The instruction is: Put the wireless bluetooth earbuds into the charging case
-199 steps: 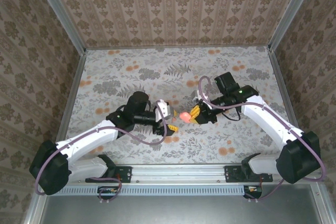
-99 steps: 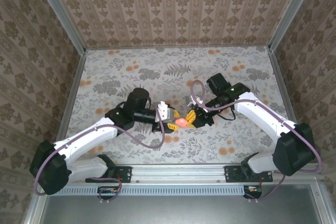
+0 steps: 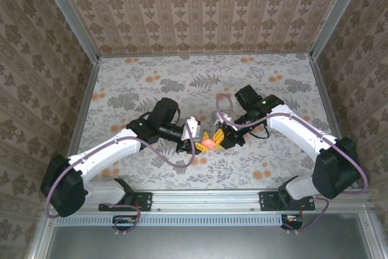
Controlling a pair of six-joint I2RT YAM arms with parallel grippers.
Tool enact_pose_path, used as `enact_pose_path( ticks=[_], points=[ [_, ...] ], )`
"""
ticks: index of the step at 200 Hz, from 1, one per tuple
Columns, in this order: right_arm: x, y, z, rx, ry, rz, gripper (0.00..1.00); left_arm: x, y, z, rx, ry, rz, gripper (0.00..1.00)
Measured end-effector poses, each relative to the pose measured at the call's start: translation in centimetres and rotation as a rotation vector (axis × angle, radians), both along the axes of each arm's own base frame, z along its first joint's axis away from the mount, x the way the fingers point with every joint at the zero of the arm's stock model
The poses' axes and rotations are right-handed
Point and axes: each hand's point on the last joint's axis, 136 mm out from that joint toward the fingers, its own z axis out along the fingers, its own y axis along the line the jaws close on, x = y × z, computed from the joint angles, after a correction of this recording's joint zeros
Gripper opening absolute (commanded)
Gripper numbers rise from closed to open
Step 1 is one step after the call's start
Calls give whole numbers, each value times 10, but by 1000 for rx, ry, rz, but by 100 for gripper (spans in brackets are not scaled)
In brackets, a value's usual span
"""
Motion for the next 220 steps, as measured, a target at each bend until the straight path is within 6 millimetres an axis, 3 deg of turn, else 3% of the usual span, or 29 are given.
enact_pose_path(
  ticks=[33, 55, 80, 129, 150, 174, 220],
  points=[
    [-3, 0, 0, -4, 7, 5, 16, 0, 0, -1, 14, 3, -7, 22],
    [-3, -1, -1, -8, 13, 3, 31, 1, -1, -1, 17, 5, -7, 18],
    [3, -1, 6, 14, -17, -36, 39, 4, -2, -2, 16, -5, 9, 16],
    [7, -26, 21, 145, -183, -253, 64, 9, 2, -26, -40, 23, 133, 16],
    [8, -27, 25, 184, -222, -302, 66, 13, 1, -29, -73, 33, 174, 16],
    [16, -23, 29, 204, -224, -328, 66, 18, -6, -14, -142, 17, 190, 16],
    [20, -11, 14, 178, -161, -317, 65, 23, -13, 5, -220, 13, 200, 16]
  ],
)
